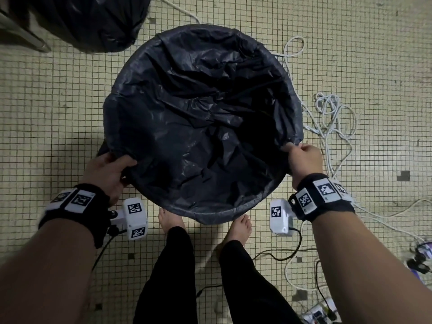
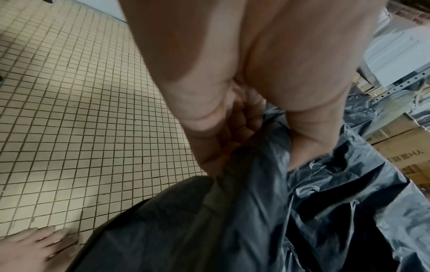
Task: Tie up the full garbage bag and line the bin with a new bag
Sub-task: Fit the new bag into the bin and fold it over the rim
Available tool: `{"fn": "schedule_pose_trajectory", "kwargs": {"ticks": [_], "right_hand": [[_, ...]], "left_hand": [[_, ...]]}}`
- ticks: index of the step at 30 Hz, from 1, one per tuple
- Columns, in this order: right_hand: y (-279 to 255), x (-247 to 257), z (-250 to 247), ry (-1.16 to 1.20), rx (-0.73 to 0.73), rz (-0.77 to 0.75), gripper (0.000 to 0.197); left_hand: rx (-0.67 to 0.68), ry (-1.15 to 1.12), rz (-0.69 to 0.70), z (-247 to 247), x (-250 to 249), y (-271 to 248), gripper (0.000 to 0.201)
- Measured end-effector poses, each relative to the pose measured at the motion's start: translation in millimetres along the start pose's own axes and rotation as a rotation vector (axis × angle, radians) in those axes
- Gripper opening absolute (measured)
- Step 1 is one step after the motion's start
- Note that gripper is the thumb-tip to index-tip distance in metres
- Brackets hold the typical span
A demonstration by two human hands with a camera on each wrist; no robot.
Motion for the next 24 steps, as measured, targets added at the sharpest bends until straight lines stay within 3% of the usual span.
{"fn": "schedule_pose_trajectory", "kwargs": {"ticks": [5, 8, 11, 18, 22, 24], "right_hand": [[17, -3, 8, -0.207, -0.032, 0.002, 0.028], [20, -6, 13, -0.216, -0.057, 0.008, 0.029], [8, -6, 15, -0.155, -0.172, 0.007, 0.016], [-17, -6, 4, -0.088, -0.251, 0.019, 0.011], [-45, 4, -14, -0.094, -0.237, 0.033, 0.014], [-63, 14, -27, -0.087, -0.236, 0.05, 0.014]], "left_hand": [[-0.114, 0.006, -0.018, 10, -4, -12, 0.013], [-0.257, -0.044, -0.102, 18, -4, -14, 0.014], [-0.383, 0.037, -0.178, 23, -3, -19, 0.012], [-0.381, -0.026, -0.191, 26, 7, -45, 0.043], [-0.47, -0.02, -0.254, 11, 8, -92, 0.029], [-0.489, -0.045, -0.239, 6, 5, -119, 0.034]]}}
Point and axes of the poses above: each hand's wrist, its own y-axis towards the middle knuckle, its own z-axis out of the palm, x = y × z, the point moved 4 cm from there along y, towards the middle knuckle, and after that the axes turned 14 degrees about -z, right-handed, at the moved point
